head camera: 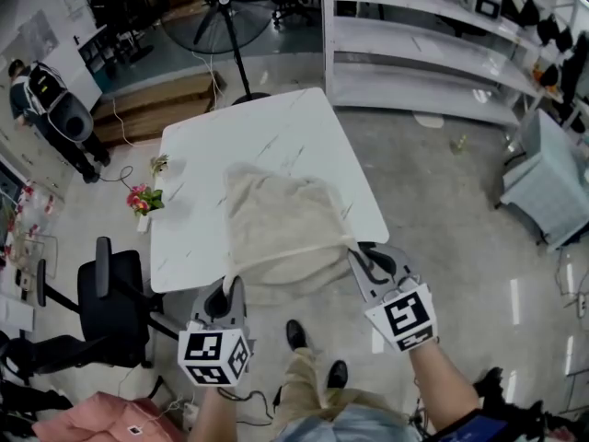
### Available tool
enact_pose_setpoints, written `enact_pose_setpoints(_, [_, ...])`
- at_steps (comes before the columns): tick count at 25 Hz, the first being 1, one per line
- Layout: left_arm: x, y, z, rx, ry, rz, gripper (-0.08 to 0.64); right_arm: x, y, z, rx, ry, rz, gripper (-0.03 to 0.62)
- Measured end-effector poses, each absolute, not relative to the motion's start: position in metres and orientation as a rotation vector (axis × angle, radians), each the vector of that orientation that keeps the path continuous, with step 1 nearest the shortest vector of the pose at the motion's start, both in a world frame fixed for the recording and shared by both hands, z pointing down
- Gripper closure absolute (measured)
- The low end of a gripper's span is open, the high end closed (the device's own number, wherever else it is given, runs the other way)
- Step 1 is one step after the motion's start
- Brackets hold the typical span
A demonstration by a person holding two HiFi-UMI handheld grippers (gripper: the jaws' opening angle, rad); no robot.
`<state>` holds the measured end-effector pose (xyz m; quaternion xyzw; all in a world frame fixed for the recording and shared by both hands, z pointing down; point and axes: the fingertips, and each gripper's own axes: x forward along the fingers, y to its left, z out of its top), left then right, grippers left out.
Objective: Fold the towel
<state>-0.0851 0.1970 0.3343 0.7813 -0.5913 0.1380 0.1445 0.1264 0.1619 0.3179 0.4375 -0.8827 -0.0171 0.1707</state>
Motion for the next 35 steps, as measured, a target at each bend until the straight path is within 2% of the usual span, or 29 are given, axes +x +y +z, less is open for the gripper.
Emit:
enact_pose_setpoints(5, [-0.081,0.199,0.347,2.256,-1.630,0.397,0.524,0.125,0.161,0.333,1.198,-2.503,-0.019,0.536])
enact_pose_setpoints(7, [-0.077,0.202,0.348,2.273,-1.591,0.395,0.401,0.124,0.166,0.338,1.153,-2.528,0.009,0.484])
enact_pose_setpoints(9, [-0.073,0.207,0.346,2.299,-1.564,0.387,0.334,0.121,0.171,0.338,1.104,-2.569,0.048,0.396])
enact_pose_setpoints(12, [-0.068,0.214,0.339,2.336,-1.538,0.362,0.265,0.121,0.174,0.330,1.093,-2.618,0.059,0.379])
enact_pose_setpoints(35, [-0.077,0.184,0.322,2.326,-1.606,0.334,0.262,0.123,0.141,0.311,1.160,-2.587,-0.015,0.399])
